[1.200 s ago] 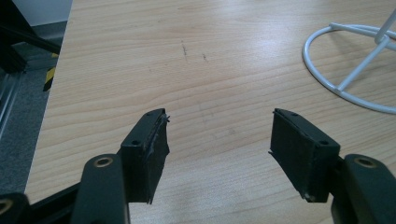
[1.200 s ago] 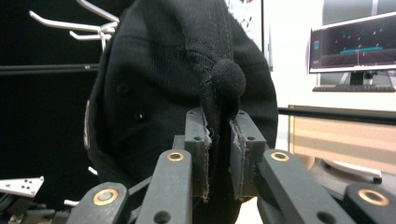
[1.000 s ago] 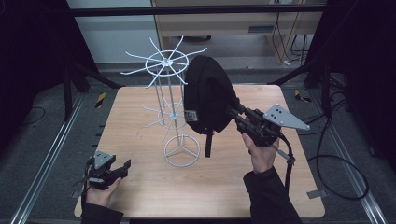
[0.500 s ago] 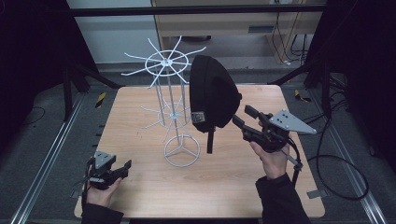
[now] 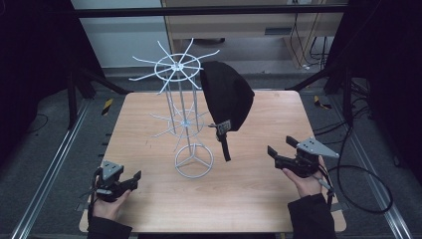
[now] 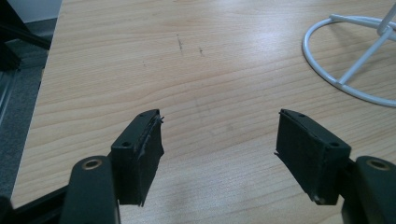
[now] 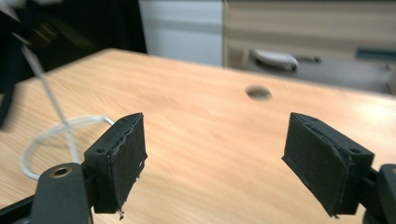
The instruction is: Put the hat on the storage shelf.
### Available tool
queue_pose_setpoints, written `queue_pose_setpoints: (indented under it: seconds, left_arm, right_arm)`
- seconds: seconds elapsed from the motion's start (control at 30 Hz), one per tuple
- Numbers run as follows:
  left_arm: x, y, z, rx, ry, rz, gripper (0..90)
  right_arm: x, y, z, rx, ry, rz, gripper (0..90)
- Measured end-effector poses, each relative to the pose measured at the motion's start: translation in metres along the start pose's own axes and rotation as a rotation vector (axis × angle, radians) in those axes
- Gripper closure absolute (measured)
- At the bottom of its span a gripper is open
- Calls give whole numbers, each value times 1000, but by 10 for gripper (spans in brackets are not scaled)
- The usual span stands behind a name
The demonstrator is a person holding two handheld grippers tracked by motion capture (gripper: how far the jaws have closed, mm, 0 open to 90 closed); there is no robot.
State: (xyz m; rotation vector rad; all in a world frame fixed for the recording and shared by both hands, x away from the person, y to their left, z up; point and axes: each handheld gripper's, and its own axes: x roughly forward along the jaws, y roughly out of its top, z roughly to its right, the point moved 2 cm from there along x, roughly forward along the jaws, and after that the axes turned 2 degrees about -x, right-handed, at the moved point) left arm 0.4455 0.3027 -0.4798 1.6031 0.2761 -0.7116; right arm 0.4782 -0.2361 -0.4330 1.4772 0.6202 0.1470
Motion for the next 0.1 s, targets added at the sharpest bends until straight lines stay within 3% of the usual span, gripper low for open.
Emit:
queue_pose_setpoints:
  seconds: [0.1]
  left_arm:
    - [0,0,0,-1,-2,0,297]
  right_arm:
    - [1,-13,8,15,-27,-32,198]
